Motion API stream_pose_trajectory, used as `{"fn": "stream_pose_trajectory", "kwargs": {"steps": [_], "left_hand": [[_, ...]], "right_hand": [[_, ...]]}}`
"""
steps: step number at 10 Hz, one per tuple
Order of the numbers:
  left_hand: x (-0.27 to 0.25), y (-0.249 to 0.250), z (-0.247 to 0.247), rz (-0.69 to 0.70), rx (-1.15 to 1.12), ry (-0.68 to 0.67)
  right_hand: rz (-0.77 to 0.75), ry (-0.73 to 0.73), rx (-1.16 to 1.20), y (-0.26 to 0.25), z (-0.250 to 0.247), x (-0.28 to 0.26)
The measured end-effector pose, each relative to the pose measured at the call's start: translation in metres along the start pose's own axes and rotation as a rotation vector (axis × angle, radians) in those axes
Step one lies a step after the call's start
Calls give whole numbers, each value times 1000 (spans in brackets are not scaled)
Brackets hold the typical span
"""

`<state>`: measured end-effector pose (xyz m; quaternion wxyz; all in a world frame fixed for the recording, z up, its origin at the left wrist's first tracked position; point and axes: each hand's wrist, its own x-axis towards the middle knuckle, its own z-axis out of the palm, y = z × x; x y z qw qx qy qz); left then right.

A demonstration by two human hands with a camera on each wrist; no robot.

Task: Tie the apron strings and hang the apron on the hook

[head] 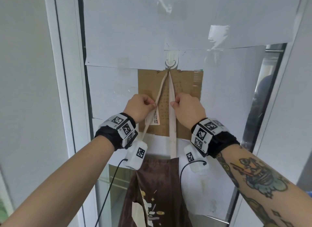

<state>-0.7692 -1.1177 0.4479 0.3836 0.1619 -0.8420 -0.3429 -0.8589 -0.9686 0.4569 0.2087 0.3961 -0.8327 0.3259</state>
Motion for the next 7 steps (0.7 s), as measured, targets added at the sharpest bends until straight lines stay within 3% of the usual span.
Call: {"fn": "stream_pose_trajectory", "kwargs": {"steps": [2, 5, 6, 7], "left_hand": [[0, -6, 2, -32, -18, 24], [-7, -8, 1, -18, 5, -64], [-14, -7, -3, -11, -54, -78], [-34, -19, -8, -3, -29, -111]], "right_hand": [[30, -20, -24, 3, 0, -1], [84, -76, -19, 9, 0, -9], [73, -51, 5, 9, -1, -16], [46, 83, 124, 10, -8, -30]]}}
